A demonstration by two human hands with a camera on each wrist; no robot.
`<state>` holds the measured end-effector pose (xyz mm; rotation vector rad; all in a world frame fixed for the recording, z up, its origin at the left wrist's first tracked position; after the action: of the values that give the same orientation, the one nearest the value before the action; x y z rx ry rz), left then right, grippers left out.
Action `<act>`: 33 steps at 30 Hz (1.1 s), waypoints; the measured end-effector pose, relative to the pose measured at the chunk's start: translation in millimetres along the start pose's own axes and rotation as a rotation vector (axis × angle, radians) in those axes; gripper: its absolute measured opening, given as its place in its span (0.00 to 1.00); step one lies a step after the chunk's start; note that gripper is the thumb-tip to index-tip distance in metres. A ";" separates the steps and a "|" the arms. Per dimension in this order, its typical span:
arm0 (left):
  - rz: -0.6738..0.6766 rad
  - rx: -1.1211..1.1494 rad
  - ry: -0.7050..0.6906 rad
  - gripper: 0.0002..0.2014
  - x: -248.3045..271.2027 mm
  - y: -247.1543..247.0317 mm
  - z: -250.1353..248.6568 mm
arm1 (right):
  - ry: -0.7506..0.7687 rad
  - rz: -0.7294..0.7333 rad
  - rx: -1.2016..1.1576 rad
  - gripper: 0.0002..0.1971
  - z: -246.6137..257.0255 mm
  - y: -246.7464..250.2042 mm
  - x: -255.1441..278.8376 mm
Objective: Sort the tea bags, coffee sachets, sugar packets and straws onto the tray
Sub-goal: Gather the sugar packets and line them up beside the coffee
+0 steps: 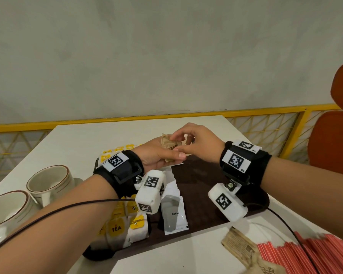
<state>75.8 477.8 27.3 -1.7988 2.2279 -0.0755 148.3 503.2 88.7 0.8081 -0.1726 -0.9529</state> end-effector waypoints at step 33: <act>0.109 -1.382 0.125 0.10 -102.5 45.4 6.9 | -0.695 0.354 0.016 0.11 -126.9 -11.1 -52.7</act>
<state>53.6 587.9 29.5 -2.1270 2.6214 1.7893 169.1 609.1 2.9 0.4102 -0.8959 -0.8603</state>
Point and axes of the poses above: each hand's wrist, its own x-axis away from the middle knuckle, its own y-axis out of the back of the hand, z = x × y, the point moved 9 cm from there along -x, towards the middle knuckle, and after that the axes turned 15 degrees about -y, right-handed, at the moved point
